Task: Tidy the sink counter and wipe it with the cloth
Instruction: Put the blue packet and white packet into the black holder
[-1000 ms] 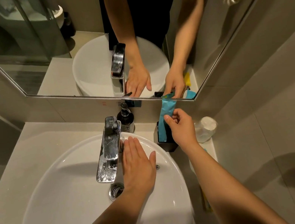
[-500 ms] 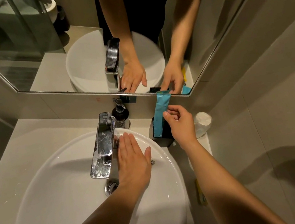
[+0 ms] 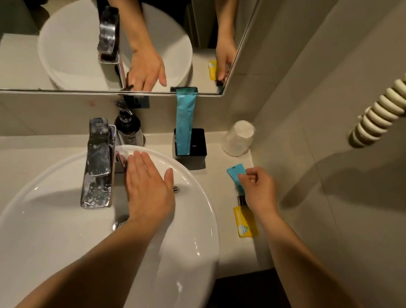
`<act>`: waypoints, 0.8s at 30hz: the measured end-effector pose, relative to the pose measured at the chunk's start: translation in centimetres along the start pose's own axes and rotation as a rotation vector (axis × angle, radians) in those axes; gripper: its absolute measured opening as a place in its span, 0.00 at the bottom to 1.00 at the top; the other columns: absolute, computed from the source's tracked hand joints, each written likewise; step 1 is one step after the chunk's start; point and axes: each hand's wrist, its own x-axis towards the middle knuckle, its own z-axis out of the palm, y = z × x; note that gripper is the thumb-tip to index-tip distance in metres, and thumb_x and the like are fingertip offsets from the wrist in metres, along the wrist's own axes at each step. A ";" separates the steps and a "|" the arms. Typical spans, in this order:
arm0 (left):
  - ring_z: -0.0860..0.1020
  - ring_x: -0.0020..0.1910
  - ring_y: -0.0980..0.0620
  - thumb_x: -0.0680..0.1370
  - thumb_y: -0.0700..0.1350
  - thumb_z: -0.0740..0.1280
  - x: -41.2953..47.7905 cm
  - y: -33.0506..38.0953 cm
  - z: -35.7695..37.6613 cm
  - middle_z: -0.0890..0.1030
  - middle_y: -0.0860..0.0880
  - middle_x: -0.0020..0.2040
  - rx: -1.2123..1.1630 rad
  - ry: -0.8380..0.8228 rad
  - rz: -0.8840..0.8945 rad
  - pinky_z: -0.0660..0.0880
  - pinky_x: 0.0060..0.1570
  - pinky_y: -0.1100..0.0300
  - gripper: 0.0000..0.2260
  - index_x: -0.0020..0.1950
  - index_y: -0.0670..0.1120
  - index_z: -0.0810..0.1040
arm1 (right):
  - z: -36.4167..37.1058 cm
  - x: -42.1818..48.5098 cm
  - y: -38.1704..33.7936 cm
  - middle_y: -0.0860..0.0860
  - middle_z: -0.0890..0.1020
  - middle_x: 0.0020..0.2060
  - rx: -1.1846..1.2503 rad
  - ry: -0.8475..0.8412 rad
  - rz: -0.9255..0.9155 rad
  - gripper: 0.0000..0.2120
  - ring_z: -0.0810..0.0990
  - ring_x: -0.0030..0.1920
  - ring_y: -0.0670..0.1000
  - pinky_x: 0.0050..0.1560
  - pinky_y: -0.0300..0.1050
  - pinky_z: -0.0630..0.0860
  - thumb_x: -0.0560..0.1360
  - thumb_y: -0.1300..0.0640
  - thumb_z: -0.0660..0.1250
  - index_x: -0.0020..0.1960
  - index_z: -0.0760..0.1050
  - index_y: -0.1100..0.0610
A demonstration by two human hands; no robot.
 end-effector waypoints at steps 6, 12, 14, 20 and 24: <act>0.48 0.82 0.41 0.84 0.59 0.51 0.1 0.0 0.1 0.51 0.39 0.83 0.022 0.015 0.002 0.47 0.80 0.46 0.34 0.82 0.38 0.47 | 0.4 -0.1 1.7 0.52 0.79 0.52 -0.324 -0.016 0.023 0.13 0.79 0.45 0.48 0.34 0.34 0.71 0.81 0.54 0.69 0.61 0.74 0.59; 0.48 0.82 0.41 0.84 0.59 0.52 0.2 -0.1 0.2 0.51 0.39 0.83 0.034 0.021 0.003 0.47 0.80 0.46 0.34 0.82 0.39 0.47 | 2.1 0.0 2.5 0.58 0.80 0.58 -0.475 -0.009 0.108 0.18 0.85 0.53 0.55 0.50 0.50 0.85 0.76 0.49 0.74 0.58 0.72 0.56; 0.48 0.82 0.41 0.84 0.59 0.52 0.2 0.0 0.2 0.51 0.39 0.83 0.033 0.022 0.005 0.47 0.80 0.46 0.34 0.82 0.39 0.47 | 2.3 -0.1 2.7 0.58 0.80 0.59 -0.476 -0.001 0.131 0.19 0.85 0.55 0.56 0.50 0.52 0.85 0.76 0.50 0.75 0.59 0.70 0.56; 0.48 0.82 0.41 0.84 0.59 0.51 0.2 -0.1 0.2 0.51 0.39 0.83 0.038 0.027 0.004 0.46 0.79 0.47 0.34 0.82 0.39 0.47 | 1.8 0.2 2.9 0.55 0.80 0.52 -0.313 0.011 0.179 0.19 0.82 0.50 0.56 0.48 0.49 0.80 0.74 0.56 0.77 0.59 0.72 0.59; 0.48 0.82 0.41 0.84 0.59 0.52 0.2 -0.1 0.2 0.52 0.39 0.83 0.027 0.027 0.006 0.47 0.79 0.46 0.34 0.82 0.39 0.48 | 1.5 0.8 2.9 0.53 0.77 0.37 -0.314 -0.032 0.137 0.15 0.77 0.40 0.54 0.44 0.50 0.77 0.74 0.55 0.76 0.37 0.71 0.56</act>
